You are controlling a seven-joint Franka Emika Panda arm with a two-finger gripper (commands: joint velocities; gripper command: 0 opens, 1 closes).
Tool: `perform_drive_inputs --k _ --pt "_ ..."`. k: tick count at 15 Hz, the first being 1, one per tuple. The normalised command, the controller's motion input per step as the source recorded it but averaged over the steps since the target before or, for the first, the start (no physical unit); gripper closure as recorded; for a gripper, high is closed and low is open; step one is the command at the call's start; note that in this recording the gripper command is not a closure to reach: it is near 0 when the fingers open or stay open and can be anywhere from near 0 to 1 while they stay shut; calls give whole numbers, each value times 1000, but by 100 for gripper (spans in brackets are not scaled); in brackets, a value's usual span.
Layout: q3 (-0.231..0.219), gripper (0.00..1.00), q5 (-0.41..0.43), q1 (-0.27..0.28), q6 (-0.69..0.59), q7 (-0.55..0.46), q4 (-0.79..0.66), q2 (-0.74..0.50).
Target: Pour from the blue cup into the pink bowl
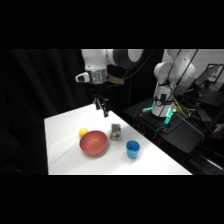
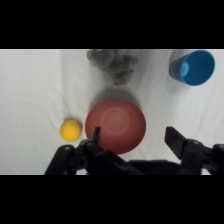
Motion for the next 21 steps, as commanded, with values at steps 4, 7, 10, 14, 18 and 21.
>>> perform_drive_inputs --k 4,7,10,14,18,21 --pt "27 0 -27 -8 -2 43 -55 -52" --pt "57 0 15 28 39 77 -201 -211" --pt "114 0 82 92 81 116 -281 -327" --pt "144 0 119 135 126 130 -285 -351" --pt "139 0 124 134 235 88 -235 -228" --pt "135 0 103 124 358 72 -229 -105"
